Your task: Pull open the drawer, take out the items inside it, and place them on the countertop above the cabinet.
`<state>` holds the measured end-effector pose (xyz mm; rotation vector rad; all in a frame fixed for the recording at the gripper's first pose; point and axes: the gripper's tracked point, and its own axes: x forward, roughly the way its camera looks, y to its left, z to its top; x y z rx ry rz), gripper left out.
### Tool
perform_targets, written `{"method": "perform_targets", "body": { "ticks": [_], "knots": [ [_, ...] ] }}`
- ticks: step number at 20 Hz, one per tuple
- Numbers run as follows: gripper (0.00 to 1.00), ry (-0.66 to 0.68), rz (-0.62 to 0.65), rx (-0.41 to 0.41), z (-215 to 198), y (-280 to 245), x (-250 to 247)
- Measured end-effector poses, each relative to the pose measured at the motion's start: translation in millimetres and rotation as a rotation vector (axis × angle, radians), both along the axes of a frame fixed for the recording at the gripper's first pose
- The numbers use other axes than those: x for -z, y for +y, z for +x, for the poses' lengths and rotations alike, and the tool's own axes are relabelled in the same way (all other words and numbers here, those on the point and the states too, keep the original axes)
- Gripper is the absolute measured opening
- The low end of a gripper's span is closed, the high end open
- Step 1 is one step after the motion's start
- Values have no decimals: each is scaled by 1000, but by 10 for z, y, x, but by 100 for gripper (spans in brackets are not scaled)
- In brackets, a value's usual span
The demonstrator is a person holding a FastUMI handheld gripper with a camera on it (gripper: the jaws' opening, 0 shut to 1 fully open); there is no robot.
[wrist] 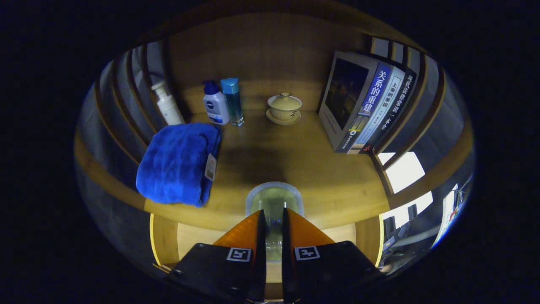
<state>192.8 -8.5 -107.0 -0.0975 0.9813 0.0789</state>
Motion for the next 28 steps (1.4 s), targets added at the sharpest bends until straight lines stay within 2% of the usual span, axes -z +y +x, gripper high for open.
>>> {"method": "perform_targets", "body": {
  "ticks": [4,9,10,13,20,25,28],
  "knots": [
    [24,-49,33,18,485,75,-45],
    [27,-62,28,18,702,145,95],
    [33,-76,35,20,739,167,112],
    [42,-121,62,32,767,197,90],
    [94,-254,77,89,671,-15,-46],
    [99,-405,70,92,427,-213,-348],
    [100,-485,121,103,250,-235,-534]
  ]
}}
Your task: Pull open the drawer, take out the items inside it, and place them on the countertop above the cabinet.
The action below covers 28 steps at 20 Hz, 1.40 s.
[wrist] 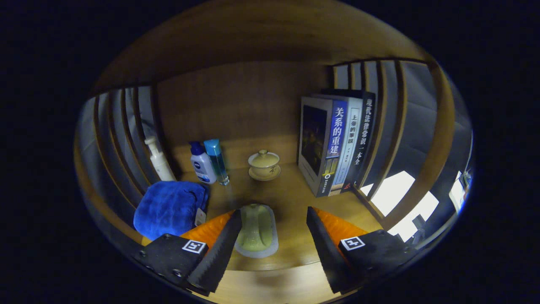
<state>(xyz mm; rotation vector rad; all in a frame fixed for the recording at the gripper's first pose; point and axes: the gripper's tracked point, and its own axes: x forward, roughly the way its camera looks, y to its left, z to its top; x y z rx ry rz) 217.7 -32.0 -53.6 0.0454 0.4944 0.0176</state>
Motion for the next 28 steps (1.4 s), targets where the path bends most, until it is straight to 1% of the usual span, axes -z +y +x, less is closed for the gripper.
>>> {"method": "perform_targets", "body": {
  "ticks": [7,12,17,19,25,28],
  "knots": [
    [100,-181,-14,-22,-614,-151,-446],
    [99,-292,56,-28,-1190,-245,-603],
    [99,-351,35,-45,-1735,-351,-429],
    [99,-373,35,-38,-1971,-414,-320],
    [98,-350,83,-43,-2564,-538,189],
    [98,-357,87,-31,-2779,-655,377]
  ]
}}
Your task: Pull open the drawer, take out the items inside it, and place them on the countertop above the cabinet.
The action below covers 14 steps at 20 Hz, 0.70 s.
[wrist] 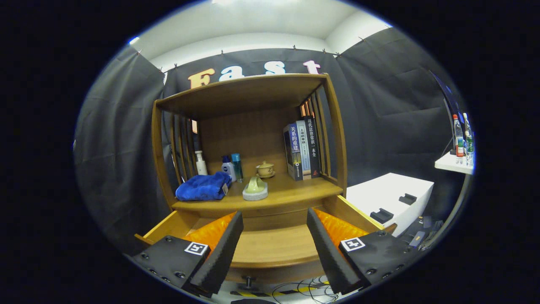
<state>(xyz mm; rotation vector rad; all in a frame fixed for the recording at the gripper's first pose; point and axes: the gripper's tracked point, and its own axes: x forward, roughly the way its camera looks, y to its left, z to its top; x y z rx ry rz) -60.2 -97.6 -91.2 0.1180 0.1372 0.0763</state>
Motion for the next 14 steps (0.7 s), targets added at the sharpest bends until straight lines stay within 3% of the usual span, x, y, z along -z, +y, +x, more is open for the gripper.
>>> {"method": "perform_targets", "body": {
  "ticks": [14],
  "knots": [
    [98,93,-72,6,-292,-25,888]
  ]
}}
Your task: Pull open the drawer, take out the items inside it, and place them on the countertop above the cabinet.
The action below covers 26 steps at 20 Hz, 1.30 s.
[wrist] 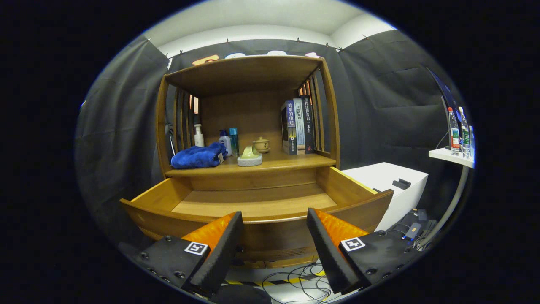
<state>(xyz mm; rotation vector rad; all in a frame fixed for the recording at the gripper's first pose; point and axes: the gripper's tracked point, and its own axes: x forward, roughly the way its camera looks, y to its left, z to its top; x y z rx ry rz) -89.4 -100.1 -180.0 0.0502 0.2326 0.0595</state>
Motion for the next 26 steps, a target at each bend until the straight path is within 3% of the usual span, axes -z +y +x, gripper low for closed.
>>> {"method": "perform_targets", "body": {
  "ticks": [11,26],
  "knots": [
    [98,27,44,-26,121,27,142],
    [98,44,40,-27,932,132,96]
  ]
}}
